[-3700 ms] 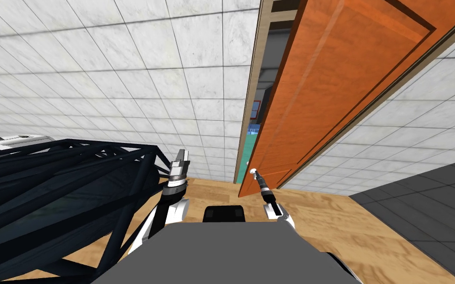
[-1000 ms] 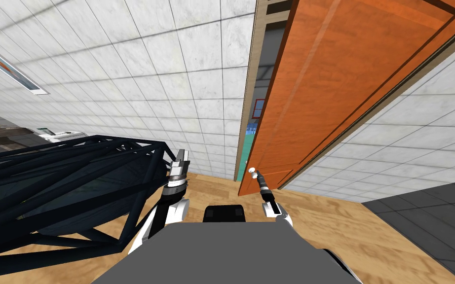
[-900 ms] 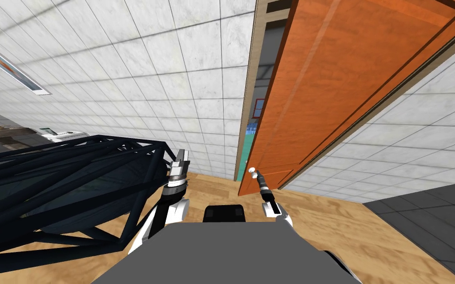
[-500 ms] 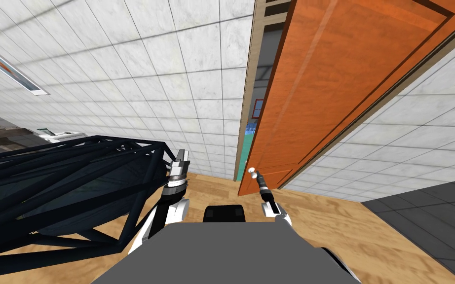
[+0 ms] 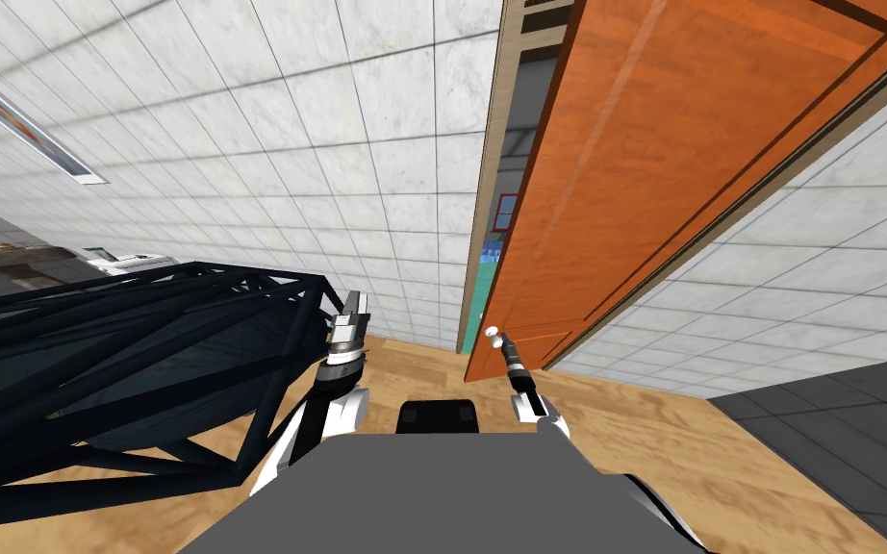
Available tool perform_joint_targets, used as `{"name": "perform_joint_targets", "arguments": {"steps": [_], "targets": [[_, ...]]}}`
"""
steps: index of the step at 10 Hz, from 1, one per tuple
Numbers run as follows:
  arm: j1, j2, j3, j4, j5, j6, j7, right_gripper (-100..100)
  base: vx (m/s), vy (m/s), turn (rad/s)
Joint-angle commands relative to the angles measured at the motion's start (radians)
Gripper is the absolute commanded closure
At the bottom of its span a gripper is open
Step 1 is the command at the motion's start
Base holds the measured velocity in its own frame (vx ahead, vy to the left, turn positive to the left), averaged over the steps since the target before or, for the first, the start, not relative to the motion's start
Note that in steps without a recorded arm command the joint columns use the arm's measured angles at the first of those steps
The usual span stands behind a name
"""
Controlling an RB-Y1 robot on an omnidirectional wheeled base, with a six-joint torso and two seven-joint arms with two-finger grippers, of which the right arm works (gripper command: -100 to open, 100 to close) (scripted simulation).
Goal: Pull the door open
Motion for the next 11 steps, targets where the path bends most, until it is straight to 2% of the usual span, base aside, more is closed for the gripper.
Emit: {"name": "perform_joint_targets", "arguments": {"steps": [1,6,7,9,10,11], "targets": [[0.002,0.006,0.011,-0.01,-0.006,0.004,-0.034,100,-0.024,-0.033,0.028],[0.0,-0.002,0.034,-0.008,-0.04,0.004,-0.159,100,-0.045,-0.014,0.058],[0.0,-0.002,0.034,-0.008,-0.04,0.004,-0.165,100,-0.042,-0.019,0.044],[-0.001,-0.006,0.047,-0.006,-0.059,0.004,-0.224,100,-0.052,-0.021,0.067],[-0.001,-0.006,0.047,-0.006,-0.059,0.004,-0.233,100,-0.041,-0.009,0.046],[-0.001,-0.008,0.054,-0.005,-0.069,0.004,-0.269,100,-0.038,-0.001,0.034]]}}
